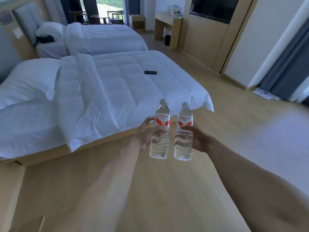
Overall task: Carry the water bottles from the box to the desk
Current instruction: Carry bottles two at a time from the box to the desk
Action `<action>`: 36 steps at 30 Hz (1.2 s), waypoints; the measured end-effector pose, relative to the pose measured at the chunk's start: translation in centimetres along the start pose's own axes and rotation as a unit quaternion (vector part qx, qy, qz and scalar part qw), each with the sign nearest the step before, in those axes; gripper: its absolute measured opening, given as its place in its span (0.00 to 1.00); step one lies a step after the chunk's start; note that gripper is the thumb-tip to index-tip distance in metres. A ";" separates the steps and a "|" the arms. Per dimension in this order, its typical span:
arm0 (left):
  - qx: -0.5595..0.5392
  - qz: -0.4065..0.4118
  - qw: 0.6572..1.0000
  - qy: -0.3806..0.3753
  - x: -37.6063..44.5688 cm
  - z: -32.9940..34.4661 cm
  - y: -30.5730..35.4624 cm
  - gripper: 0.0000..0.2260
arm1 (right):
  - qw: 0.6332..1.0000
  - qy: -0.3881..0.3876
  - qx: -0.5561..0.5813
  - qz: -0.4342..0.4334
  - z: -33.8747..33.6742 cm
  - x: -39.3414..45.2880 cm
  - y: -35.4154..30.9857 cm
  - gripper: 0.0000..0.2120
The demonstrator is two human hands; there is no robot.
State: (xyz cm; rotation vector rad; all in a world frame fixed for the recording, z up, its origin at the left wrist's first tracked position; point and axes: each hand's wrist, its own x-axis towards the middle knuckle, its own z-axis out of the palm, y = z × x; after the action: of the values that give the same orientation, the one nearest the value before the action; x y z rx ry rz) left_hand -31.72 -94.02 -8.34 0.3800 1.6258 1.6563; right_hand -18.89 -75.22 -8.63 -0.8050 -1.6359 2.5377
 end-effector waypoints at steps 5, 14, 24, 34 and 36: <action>0.008 -0.016 0.998 -0.067 4.1 8.2 0.4 0.25 | 0.998 0.058 0.022 -0.002 -8.2 -3.4 -1.9 0.23; 0.030 -0.026 0.978 -0.203 11.0 20.7 1.0 0.22 | 0.970 0.224 0.053 -0.075 -18.6 -6.4 -3.9 0.25; 0.055 -0.055 0.953 -0.293 25.1 30.6 2.9 0.22 | 0.956 0.242 0.153 -0.061 -29.8 -1.6 -9.3 0.22; 0.065 -0.065 0.935 -0.342 40.7 39.1 7.5 0.23 | 0.921 0.335 0.131 -0.153 -38.8 6.9 -17.8 0.32; 0.061 -0.067 0.932 -0.350 43.0 40.9 8.2 0.22 | 0.916 0.345 0.159 -0.133 -40.8 7.6 -19.6 0.26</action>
State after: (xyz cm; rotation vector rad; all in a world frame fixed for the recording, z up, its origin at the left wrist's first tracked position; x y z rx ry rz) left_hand -34.59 -34.20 -7.56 0.7990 1.1748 1.1259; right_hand -13.12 -29.71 -7.99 -1.1598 -0.9941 1.9213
